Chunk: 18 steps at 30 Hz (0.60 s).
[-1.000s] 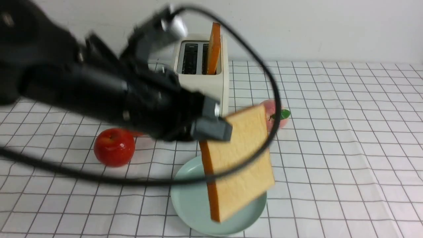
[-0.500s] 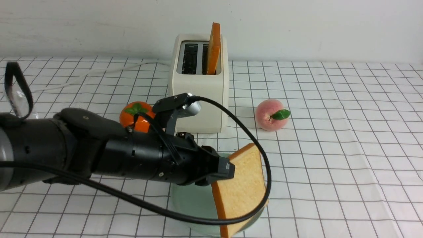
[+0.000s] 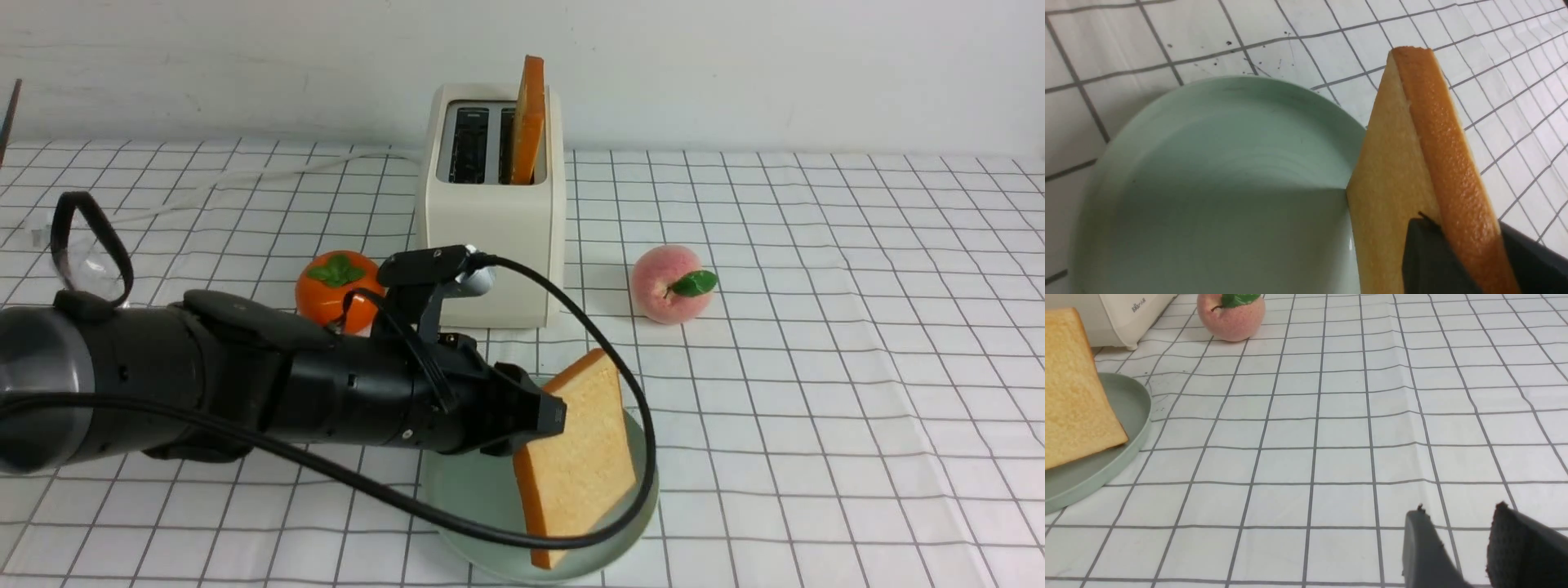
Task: Take toasted bread from bread machine on white checkered table place on plate.
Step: 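Place the slice of bread on the plate with the left gripper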
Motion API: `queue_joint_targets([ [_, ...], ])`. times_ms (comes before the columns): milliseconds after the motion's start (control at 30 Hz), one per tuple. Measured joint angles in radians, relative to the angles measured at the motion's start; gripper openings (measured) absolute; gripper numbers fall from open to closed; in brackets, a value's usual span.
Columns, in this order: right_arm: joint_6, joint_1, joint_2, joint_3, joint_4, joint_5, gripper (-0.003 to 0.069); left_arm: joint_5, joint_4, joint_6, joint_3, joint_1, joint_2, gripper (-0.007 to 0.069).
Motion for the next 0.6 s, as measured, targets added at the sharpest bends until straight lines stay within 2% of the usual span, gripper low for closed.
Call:
queue_joint_targets([
  [167,0.0,0.0,0.0,0.0,0.0,0.0,0.0241,-0.01,0.104,0.003,0.0,0.0,0.0,0.0397],
  [333,0.0,0.0,0.0,0.0,0.0,0.0,0.0241,-0.115,0.182,0.003,0.0,0.0,-0.039,0.051],
  [500,0.0,0.0,0.0,0.0,0.0,0.0,0.0241,-0.217,0.214,0.003,0.0,0.0,-0.128,0.0529],
  [600,0.0,0.0,0.0,0.0,0.0,0.0,0.0241,-0.224,0.215,-0.003,0.0,0.0,-0.206,0.0482],
])
